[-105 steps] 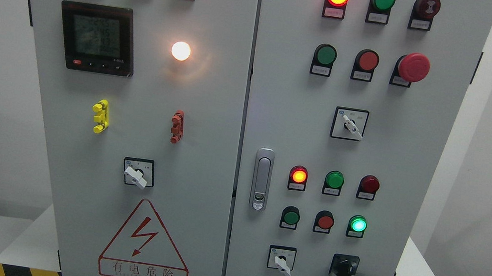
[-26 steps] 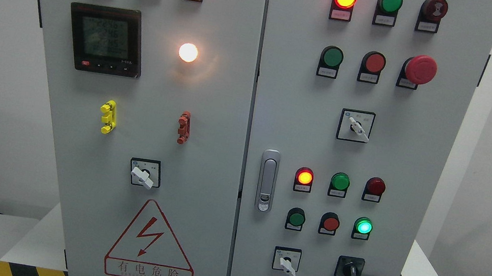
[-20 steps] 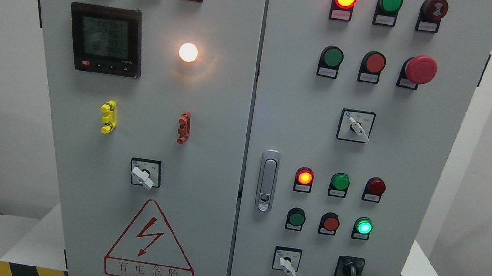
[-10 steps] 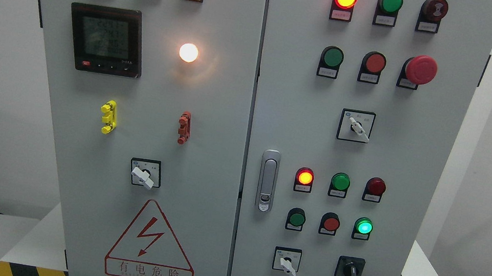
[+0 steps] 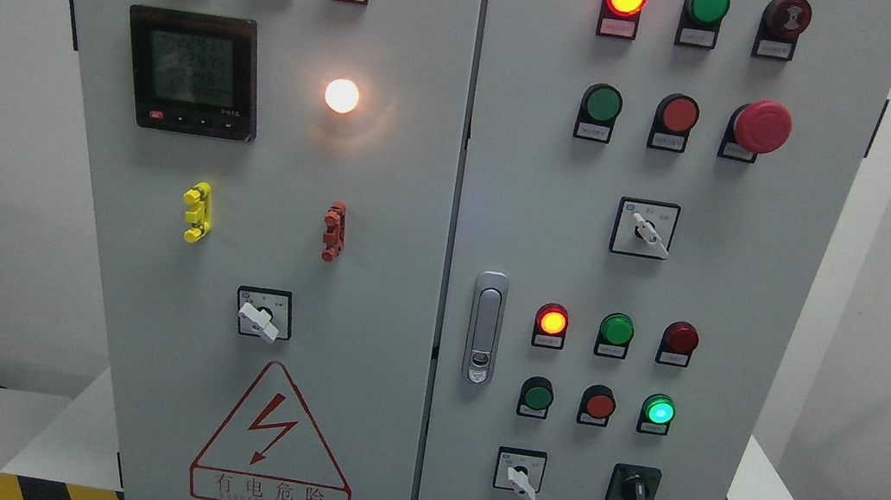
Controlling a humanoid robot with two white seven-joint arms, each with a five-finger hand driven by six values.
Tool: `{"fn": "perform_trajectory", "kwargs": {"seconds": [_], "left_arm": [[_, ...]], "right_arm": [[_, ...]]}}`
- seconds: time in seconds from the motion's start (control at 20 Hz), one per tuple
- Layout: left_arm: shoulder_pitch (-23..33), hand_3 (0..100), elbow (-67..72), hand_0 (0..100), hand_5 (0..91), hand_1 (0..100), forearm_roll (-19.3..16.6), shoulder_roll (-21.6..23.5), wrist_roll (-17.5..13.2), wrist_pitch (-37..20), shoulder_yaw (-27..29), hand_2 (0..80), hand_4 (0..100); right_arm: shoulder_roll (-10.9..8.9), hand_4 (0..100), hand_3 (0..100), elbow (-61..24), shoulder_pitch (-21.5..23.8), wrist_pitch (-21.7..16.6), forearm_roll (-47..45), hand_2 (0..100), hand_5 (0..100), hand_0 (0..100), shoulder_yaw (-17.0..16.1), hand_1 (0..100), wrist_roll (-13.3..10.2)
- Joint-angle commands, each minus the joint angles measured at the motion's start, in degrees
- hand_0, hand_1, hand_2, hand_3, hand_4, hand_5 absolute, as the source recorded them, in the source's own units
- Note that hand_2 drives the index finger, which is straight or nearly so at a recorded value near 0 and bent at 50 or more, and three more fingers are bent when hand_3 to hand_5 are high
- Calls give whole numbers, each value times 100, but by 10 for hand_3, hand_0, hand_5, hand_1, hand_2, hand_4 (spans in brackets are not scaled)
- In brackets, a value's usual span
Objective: Trip black knob to open circuit
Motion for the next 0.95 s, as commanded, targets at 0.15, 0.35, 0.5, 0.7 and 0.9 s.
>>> {"fn": "perform_trajectory", "kwargs": {"seconds": [0.15,0.35,0.5,0.7,0.9], "left_arm": [[0,0,6,120,0,389,-176,3,-1,3,0,0,0],[0,0,6,120,0,389,-176,-6,-1,3,0,0,0],[0,0,-3,120,0,389,-176,-6,-1,3,0,0,0],[0,0,6,120,0,389,-176,-6,-1,3,0,0,0],[0,0,-3,120,0,389,-176,-6,-1,3,0,0,0]], "right_arm": [[-431,0,0,-652,610,-64,-820,0,0,225,-159,89,227],[-598,0,0,-731,610,-3,-1312,0,0,169,-176,6,508],[-756,0,0,-732,610,6,-1655,0,0,134,-185,0,667],[-826,0,0,-819,610,41,-1753,0,0,104,-176,0,684],[-1011,0,0,-907,645,50,-1770,0,0,92,-185,0,684]]}}
